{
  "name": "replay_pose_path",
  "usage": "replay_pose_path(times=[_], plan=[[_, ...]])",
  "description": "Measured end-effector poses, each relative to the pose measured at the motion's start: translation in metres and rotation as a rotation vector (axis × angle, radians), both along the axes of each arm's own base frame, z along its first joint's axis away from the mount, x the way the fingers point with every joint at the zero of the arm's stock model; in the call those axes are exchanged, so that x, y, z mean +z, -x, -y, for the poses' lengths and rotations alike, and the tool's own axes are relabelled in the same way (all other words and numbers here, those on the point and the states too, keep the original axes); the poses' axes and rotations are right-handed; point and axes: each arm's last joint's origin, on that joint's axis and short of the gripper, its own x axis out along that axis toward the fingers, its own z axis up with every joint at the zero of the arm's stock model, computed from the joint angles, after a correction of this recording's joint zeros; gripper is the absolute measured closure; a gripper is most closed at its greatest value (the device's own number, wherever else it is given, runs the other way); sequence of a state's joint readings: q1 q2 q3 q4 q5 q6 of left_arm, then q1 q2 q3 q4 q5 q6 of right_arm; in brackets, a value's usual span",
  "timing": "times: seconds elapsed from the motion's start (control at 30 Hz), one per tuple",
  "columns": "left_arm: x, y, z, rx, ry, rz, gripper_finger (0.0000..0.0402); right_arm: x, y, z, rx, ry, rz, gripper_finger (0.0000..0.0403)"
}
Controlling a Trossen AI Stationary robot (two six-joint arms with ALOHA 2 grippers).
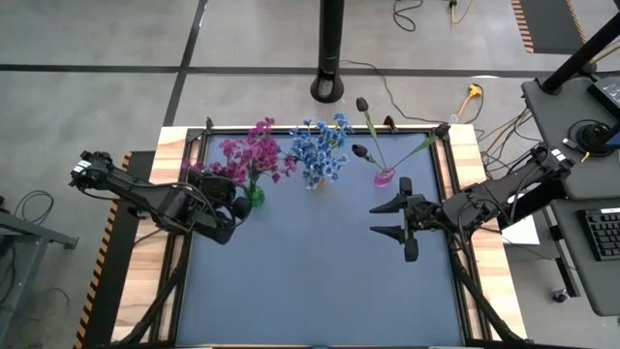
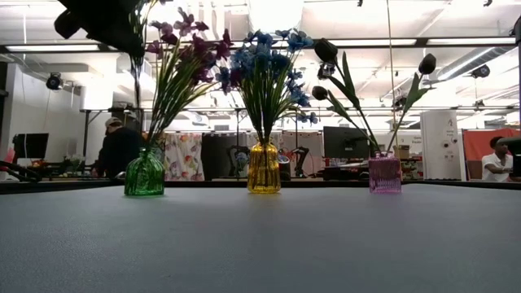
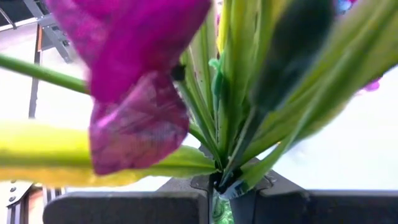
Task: Sort flowers into vase by color
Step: Put the purple flowers into the green flower vase
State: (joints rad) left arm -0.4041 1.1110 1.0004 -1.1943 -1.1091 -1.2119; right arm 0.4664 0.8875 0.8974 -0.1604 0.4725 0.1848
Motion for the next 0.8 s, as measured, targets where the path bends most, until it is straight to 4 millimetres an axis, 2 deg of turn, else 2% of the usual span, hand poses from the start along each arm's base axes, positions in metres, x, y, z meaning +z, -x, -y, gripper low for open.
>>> replay_pose_path(times=[0.23,0.8], plan=[[0.01,-0.002,0.001,-0.024,-0.001,-0.002,0.0393,0.0,0.0,0.0,0.0,0.001,0.0,0.0213],[-0.001,-0.003,0.001,-0.015,-0.012,0.005,0.0393,0.0,0.0,0.0,-0.003,-0.015,0.001,0.0213]])
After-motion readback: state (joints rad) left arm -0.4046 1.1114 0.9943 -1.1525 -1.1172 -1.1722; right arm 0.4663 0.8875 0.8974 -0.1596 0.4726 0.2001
